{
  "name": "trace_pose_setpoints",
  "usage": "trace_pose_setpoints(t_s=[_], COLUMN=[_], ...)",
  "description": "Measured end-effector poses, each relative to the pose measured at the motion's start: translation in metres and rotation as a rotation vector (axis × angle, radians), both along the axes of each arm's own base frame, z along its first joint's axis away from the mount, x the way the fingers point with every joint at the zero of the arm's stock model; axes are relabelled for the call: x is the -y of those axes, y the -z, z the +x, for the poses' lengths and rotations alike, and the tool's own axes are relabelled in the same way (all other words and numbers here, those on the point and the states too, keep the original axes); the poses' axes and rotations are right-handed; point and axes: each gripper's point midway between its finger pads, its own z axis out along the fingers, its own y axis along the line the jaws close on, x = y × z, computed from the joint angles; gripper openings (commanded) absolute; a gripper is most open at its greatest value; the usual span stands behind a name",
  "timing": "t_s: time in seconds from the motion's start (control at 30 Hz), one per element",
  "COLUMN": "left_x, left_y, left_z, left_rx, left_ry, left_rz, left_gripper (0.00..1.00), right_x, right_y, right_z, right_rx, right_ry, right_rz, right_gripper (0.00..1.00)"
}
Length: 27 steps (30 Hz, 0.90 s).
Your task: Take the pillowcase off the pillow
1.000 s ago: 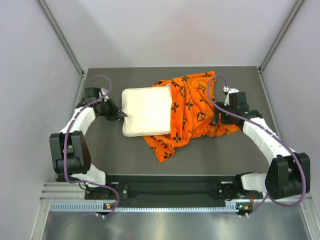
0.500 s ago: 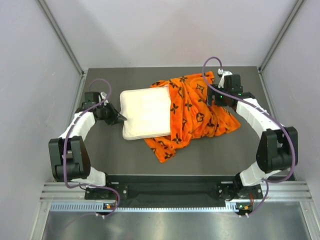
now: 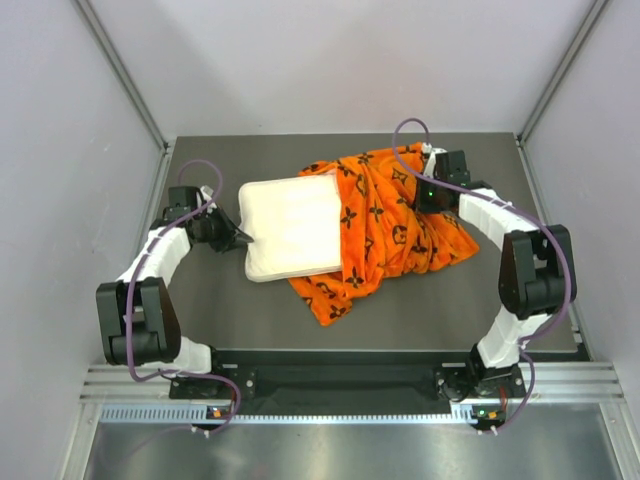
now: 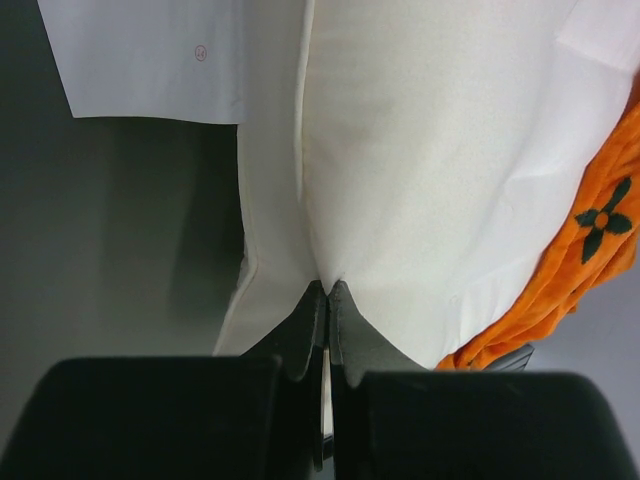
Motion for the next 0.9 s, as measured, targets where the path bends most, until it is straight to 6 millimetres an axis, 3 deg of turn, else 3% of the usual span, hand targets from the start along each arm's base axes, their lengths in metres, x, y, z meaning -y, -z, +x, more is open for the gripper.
trace_pose_setpoints(t_s=[0.3, 0.47, 0.7, 0.9], left_x=[-0.003, -0.017, -0.058, -0.067], left_y=[0.001, -0.001, -0.007, -0.007], left_z=[0.001, -0.001, -0.011, -0.016], left_rx=[0.003, 0.0, -0.008, -0.017], left_ry=[-0.001, -0.028, -0.123, -0.135], left_rz=[0.015, 0.026, 0.042, 0.03], left_gripper=[0.0, 0.0, 0.0, 0.0], right_x=[0.017, 0.054, 0.102, 0.103], right_y=[-0.005, -0.015, -0.017, -0.008], right_z=[0.001, 0.001, -0.006, -0.014], right_rx=[0.02, 0.035, 0.012, -0.025], right_ry=[0.04, 0.133, 0.246, 0.244], right_rz=[-0.049, -0.069, -0.082, -0.072], right_gripper=[0.0, 0.0, 0.0, 0.0])
